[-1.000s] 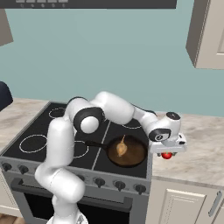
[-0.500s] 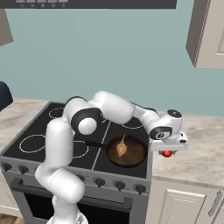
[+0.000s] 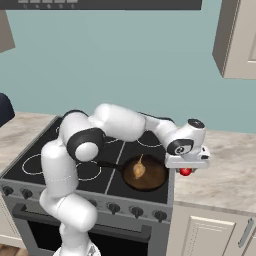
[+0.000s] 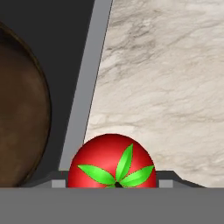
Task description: Place the pan on the front right burner on the stove. Then place the tomato and the onion in the pan and turn on the front right burner.
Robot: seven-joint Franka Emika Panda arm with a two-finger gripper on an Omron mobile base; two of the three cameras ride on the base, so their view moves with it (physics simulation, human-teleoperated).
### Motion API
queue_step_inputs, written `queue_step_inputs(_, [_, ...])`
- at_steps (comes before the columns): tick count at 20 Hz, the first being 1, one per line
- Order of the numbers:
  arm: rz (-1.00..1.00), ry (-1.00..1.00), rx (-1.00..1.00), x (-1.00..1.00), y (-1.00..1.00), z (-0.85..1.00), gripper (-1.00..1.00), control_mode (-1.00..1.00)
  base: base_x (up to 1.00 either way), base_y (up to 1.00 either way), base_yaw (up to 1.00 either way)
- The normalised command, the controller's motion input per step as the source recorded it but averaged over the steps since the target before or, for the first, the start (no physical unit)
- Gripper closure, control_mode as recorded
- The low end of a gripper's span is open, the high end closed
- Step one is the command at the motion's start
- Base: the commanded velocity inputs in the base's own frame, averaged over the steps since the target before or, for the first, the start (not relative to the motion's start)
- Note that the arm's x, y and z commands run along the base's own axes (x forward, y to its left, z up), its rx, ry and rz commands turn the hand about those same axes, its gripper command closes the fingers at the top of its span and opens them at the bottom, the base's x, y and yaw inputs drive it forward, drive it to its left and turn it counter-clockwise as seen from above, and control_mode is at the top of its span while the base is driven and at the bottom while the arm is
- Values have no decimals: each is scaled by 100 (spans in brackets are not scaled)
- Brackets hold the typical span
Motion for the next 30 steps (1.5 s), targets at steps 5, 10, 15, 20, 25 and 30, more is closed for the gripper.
queue_step_inputs(5, [-1,0,-3,-20,65,14,100,-100,0,0,0])
queue_step_inputs(10, [0,0,-5,-3,63,8,100,-100,0,0,0])
queue_step_inputs(15, [0,0,0,0,45,0,100,-100,0,0,0])
queue_step_inputs(20, [0,3,0,0,22,-5,100,-100,0,0,0])
queue_step_inputs(25, [0,12,0,0,3,-20,100,-100,0,0,0])
queue_step_inputs(30, [0,13,0,0,0,-18,100,-100,0,0,0])
